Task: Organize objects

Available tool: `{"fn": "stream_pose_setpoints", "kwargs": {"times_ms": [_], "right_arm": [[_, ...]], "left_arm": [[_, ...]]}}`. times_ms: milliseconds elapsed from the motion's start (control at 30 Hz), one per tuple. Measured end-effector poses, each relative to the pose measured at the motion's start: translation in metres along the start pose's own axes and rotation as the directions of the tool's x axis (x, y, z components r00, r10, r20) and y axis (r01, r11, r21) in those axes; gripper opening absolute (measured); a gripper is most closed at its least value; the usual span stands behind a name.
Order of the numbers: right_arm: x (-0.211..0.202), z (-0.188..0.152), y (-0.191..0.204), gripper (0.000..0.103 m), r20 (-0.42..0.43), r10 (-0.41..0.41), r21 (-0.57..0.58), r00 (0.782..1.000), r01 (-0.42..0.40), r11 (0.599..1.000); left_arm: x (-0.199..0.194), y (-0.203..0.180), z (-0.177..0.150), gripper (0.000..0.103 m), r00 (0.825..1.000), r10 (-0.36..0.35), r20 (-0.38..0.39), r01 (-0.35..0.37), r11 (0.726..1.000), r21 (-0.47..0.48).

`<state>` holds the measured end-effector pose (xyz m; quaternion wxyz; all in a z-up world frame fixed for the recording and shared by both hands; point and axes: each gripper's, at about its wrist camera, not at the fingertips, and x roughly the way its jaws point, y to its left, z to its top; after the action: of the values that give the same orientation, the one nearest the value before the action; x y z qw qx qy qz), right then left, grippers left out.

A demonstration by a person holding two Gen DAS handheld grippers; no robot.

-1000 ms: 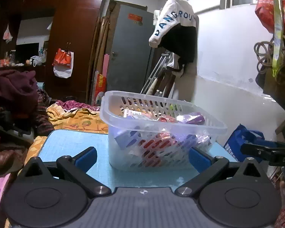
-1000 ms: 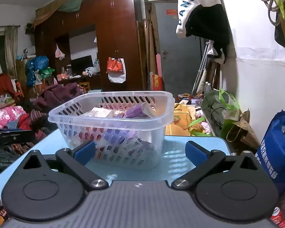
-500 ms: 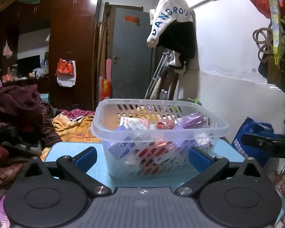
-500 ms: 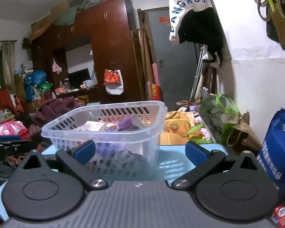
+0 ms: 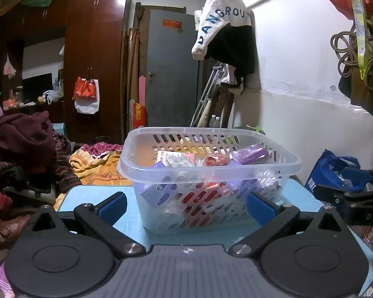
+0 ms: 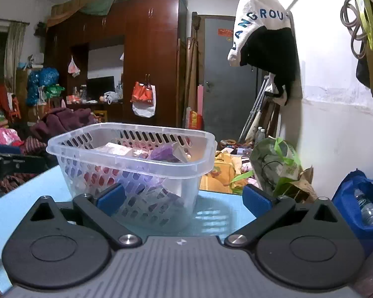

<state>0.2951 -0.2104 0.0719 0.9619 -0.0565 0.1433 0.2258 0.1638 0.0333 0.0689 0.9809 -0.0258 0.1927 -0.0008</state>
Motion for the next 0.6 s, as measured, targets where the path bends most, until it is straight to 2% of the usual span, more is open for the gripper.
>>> {"fn": "stream_pose_setpoints", "kwargs": {"times_ms": [367,600], "right_arm": [[0.000,0.002,-0.013,0.103,-0.015,0.004,0.058,1.000,-0.003,0.998],[-0.001,0.002,-0.013,0.103,-0.015,0.009,0.057,1.000,-0.008,0.998]], "left_arm": [[0.001,-0.003,-0.001,0.103,1.000,0.006,-0.005,-0.006,1.000,0.013],[0.001,-0.004,-0.003,0.103,1.000,0.006,-0.007,-0.006,1.000,0.016]]}}
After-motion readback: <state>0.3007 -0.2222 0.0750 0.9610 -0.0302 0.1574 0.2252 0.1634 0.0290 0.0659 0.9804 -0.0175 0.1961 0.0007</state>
